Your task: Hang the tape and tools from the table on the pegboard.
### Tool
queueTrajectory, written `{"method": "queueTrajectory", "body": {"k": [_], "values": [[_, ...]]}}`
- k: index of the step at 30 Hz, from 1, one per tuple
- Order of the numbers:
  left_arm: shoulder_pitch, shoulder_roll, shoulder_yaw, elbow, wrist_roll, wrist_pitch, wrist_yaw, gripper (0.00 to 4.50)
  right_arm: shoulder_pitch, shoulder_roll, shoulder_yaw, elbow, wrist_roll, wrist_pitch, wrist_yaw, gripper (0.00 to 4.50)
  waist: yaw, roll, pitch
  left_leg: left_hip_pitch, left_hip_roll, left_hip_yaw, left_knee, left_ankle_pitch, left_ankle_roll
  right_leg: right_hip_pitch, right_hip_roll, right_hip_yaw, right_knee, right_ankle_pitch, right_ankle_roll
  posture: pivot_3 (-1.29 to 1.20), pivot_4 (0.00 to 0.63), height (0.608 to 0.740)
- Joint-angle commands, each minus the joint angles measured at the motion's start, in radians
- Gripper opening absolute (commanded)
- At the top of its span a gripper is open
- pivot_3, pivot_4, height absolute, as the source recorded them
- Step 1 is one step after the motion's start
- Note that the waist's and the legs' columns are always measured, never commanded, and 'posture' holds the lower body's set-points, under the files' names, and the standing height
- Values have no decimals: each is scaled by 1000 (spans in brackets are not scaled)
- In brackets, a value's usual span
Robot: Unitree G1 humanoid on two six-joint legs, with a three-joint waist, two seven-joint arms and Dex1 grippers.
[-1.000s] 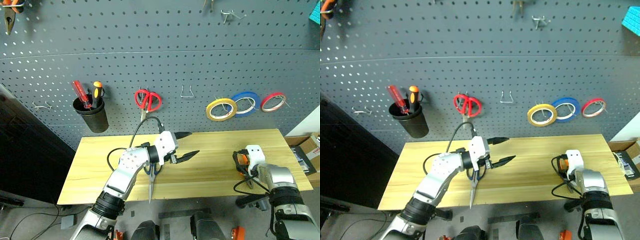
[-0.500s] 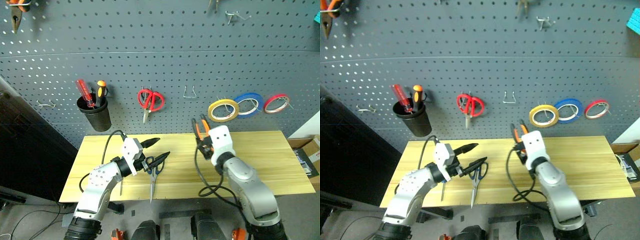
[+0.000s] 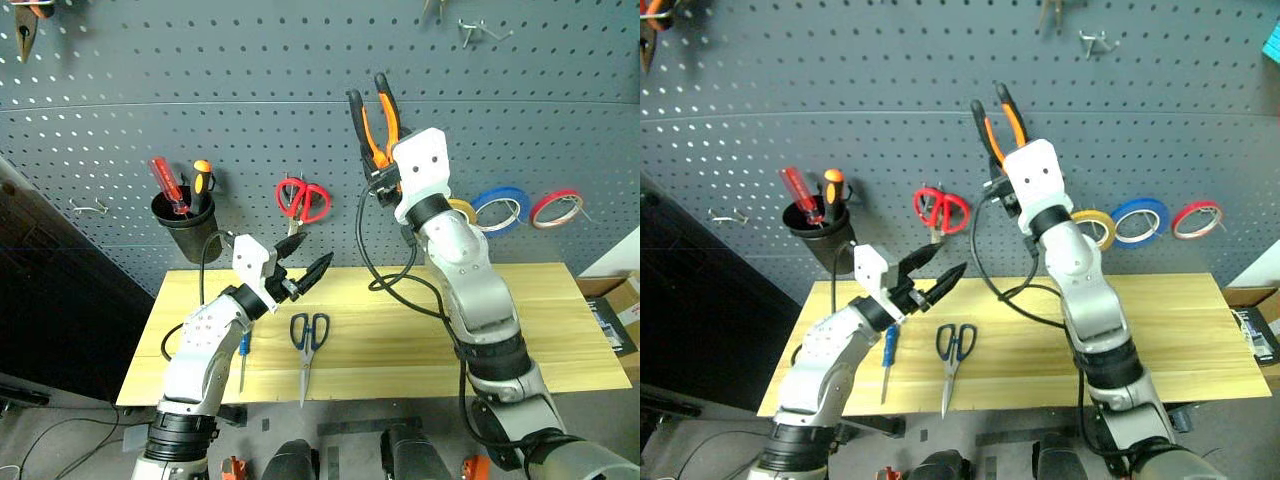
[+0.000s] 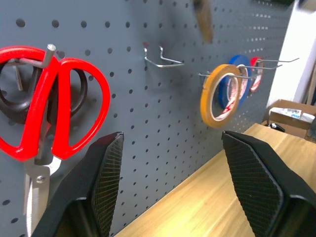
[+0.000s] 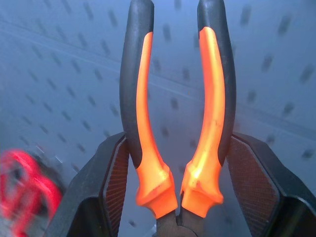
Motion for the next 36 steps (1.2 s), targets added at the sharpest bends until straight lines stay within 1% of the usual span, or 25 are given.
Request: {"method": "queueTrajectory", "body": {"k": [1,4,6,9,16,22,26,29,31,32,34,35,36], "values": [[-25,-9,-10,-69,-15,7,10,3365,-87,17,-32,94,3,-165,-17,2690,0,0,0,-1,0,0,0,0,0,-1,0,0,0,0,0,32,141,740],[-31,-13,-12,-78,-17,18,12,3365,-140,32,-45,240,-7,-273,-42,2690,-1,0,0,-4,0,1,-1,0,0,-5,1,0,1,0,0,47,141,740],[-32,-14,-11,-79,-17,23,13,3365,-159,36,-50,294,-9,-316,-52,2690,-2,0,0,-6,0,1,-1,0,0,-8,1,1,1,0,0,47,141,740],[-37,-14,-8,-75,-16,22,15,3365,-182,55,-55,381,-9,-365,-79,2690,-2,0,0,-11,0,4,4,0,0,-15,-1,3,8,0,0,54,142,740],[-42,-16,-7,-67,-16,21,25,3365,-128,90,-56,507,-32,-454,-156,2690,2,0,0,-9,0,4,6,4,-3,-14,2,3,12,5,-4,54,145,740],[-48,-21,-8,-54,-11,21,31,3365,-56,96,-51,526,-55,-486,-196,2690,2,0,0,-9,1,4,6,5,-3,-14,3,3,12,5,-5,49,144,740],[-53,-25,-5,-35,-2,32,49,3365,-12,94,-59,500,-32,-422,-167,2689,3,0,0,-10,1,3,6,5,-3,-15,3,3,11,5,-5,42,145,740],[-44,-16,-14,-27,10,71,67,3365,52,86,-52,411,-23,-367,-126,2689,6,-1,-1,-10,1,2,5,5,-3,-14,3,2,10,5,-5,38,144,740],[-30,1,-28,-19,22,116,73,3365,110,79,-57,311,-3,-288,-92,3407,7,-2,-2,-10,1,2,5,5,-3,-14,3,2,10,5,-5,33,144,740],[-24,11,-36,-17,29,136,72,3365,137,73,-58,260,4,-249,-75,3617,7,-3,-3,-10,1,2,5,5,-3,-13,3,2,10,5,-5,33,144,740],[-14,23,-47,-13,47,168,83,3365,182,56,-55,169,13,-165,-37,4273,6,-3,-3,-11,1,1,5,5,-3,-13,3,2,10,5,-5,26,147,740],[-13,27,-52,-9,50,193,86,3529,204,45,-54,120,19,-119,-21,4491,5,-3,-3,-11,1,2,5,5,-3,-14,3,2,10,5,-5,26,147,740],[-12,33,-59,-5,59,214,91,3724,225,34,-56,74,27,-74,-2,4500,5,-3,-3,-11,1,2,5,5,-3,-14,3,2,10,5,-5,26,147,740]]}}
